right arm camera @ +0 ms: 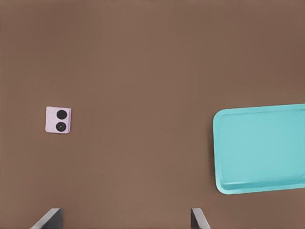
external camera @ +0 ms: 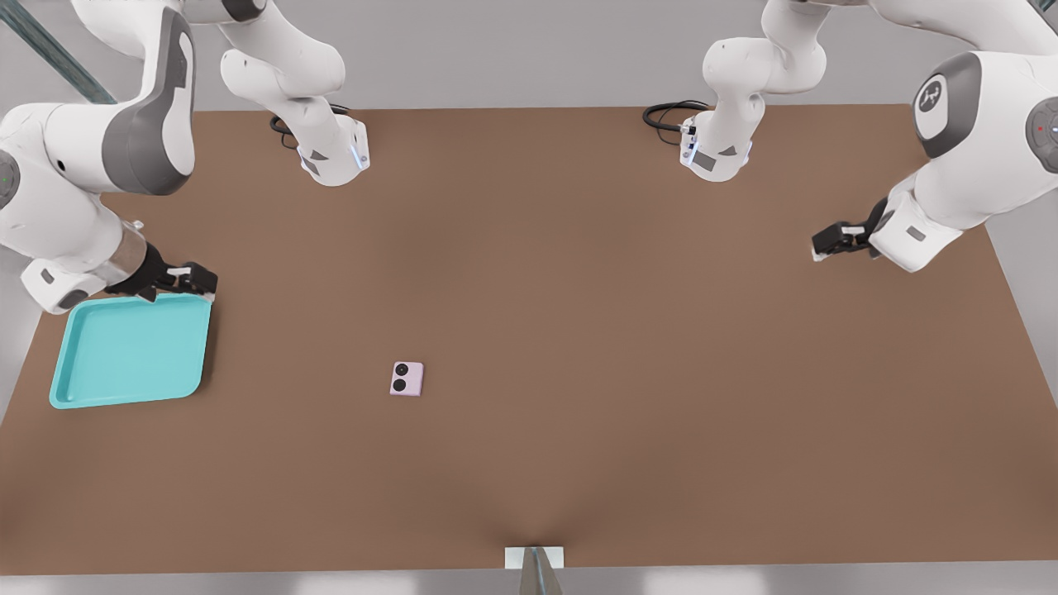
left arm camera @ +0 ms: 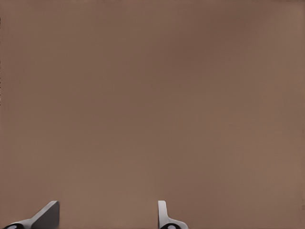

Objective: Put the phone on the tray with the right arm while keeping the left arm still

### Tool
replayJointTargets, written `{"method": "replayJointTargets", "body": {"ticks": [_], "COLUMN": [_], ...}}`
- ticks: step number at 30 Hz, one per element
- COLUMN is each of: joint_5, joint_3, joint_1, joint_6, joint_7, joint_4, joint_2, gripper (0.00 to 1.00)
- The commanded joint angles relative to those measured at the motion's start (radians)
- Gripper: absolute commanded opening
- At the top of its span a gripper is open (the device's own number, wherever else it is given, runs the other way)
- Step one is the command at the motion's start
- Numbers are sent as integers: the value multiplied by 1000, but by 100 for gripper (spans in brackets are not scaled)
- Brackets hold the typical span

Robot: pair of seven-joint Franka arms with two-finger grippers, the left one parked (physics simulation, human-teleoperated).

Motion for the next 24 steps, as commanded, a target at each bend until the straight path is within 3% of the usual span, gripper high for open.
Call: {"method": "replayJointTargets", "body": {"ticks": [1,3,4,5,8,11,13,14,18,24], "joint_5": [-9,-8,8,45,49,161,289,290,282,279], "joint_3": [0,-22,-89,-106,-114,-161,-230,-229,-140,-134], "joint_1": [14,110,198,234,371,420,432,443,446,428], "joint_6": [106,94,89,89,144,236,284,289,482,678], "joint_7": [33,54,77,168,329,442,461,512,643,656], "joint_4": [3,49,135,204,368,368,362,359,117,-40], "joint_2": [8,113,198,279,517,618,644,667,594,588], "gripper": [100,100,100,100,100,100,100,100,100,100]}}
